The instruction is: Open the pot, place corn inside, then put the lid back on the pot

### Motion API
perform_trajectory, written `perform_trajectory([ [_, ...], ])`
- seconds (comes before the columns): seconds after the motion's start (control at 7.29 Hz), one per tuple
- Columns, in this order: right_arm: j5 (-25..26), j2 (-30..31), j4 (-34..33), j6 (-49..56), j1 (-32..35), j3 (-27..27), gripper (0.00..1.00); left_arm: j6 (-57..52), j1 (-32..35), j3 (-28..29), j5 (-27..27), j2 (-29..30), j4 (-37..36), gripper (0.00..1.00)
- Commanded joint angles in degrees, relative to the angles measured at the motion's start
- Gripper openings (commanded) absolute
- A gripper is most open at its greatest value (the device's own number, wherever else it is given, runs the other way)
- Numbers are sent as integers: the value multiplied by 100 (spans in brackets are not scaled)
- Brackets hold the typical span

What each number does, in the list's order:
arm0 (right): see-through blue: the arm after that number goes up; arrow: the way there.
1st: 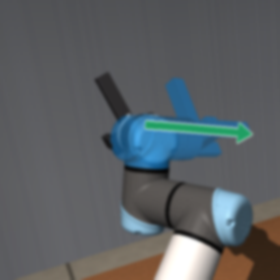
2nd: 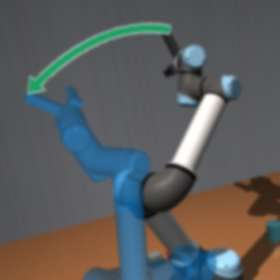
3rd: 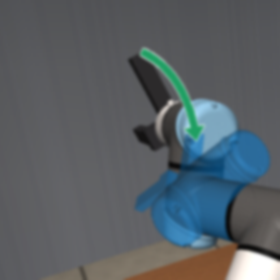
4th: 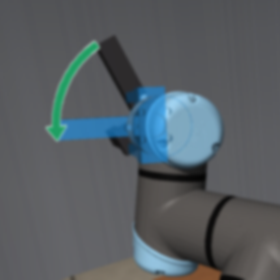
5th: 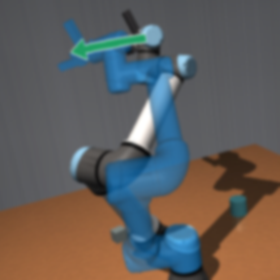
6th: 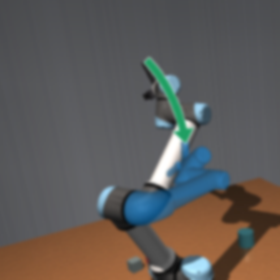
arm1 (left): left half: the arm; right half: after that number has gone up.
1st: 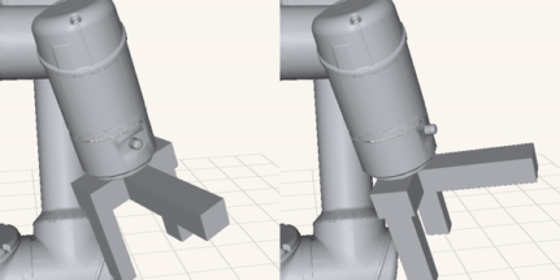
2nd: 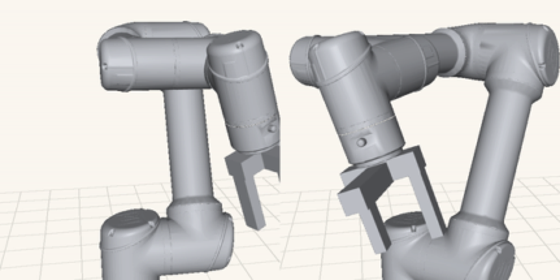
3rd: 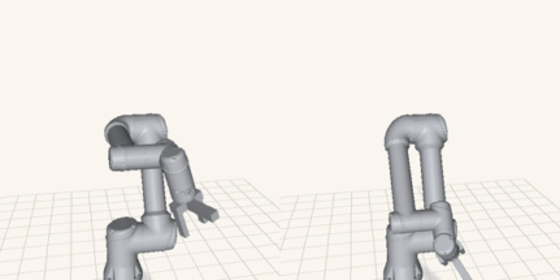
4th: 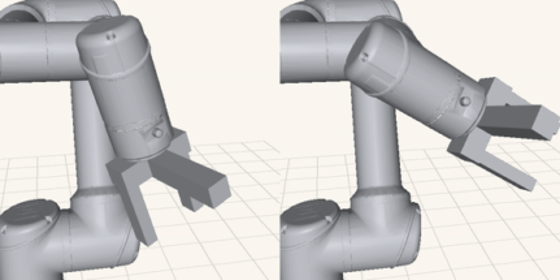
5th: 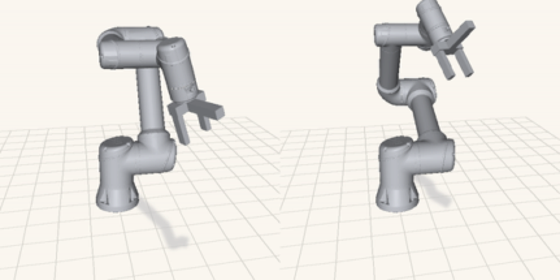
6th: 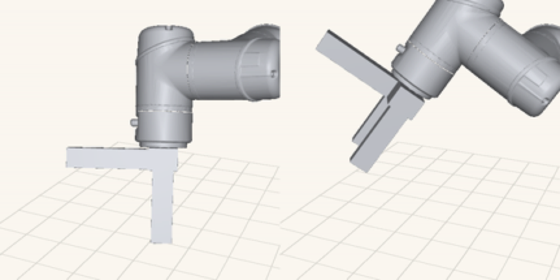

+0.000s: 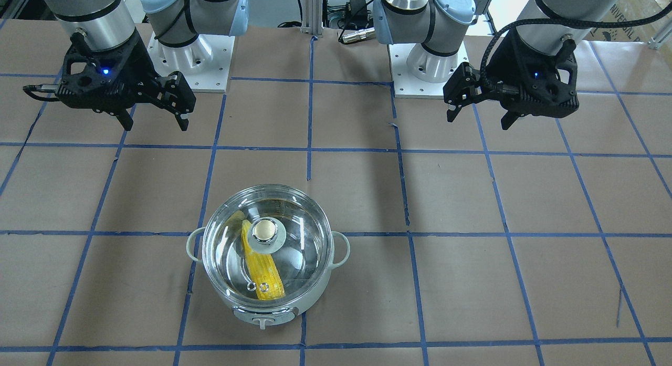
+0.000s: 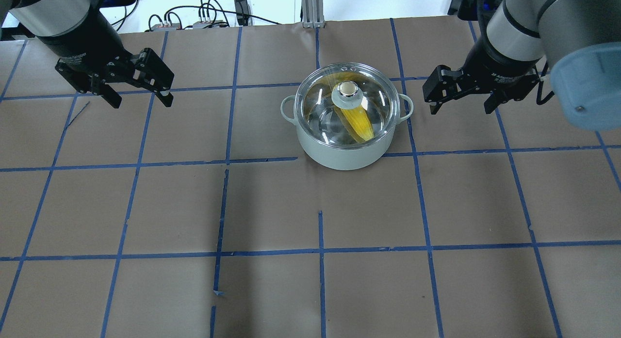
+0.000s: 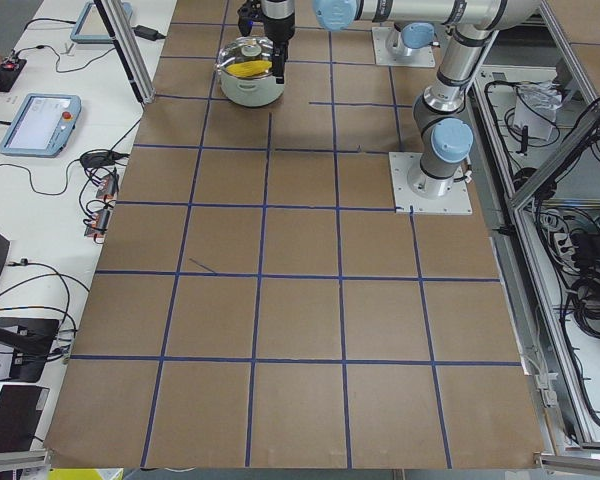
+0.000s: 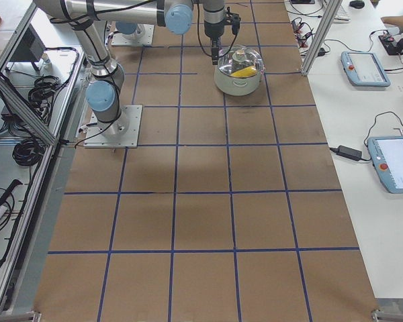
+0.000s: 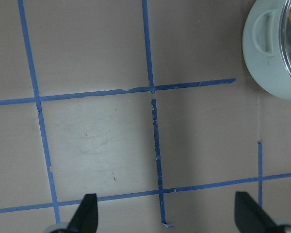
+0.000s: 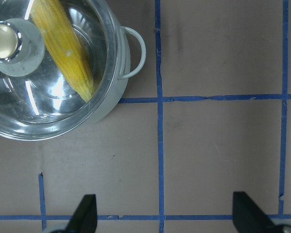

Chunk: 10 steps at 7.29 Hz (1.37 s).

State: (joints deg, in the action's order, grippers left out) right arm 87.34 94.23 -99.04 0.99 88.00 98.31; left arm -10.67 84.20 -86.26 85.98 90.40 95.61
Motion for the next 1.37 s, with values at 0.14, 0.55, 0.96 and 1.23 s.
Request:
perform_trajectory([
  [0.14,254,34,-54,-11,42,-5,98,-5,-9,22,-55,4,1,100],
  [0.55,345,7,-37,-72,121,-119,98,47,-9,22,-55,-5,1,100],
  [0.96,187,-36,15,-72,183,-443,99,48,-9,31,-64,13,1,100],
  [1.23,116,-98,25,-72,192,-524,99,-5,0,31,-64,13,1,100],
])
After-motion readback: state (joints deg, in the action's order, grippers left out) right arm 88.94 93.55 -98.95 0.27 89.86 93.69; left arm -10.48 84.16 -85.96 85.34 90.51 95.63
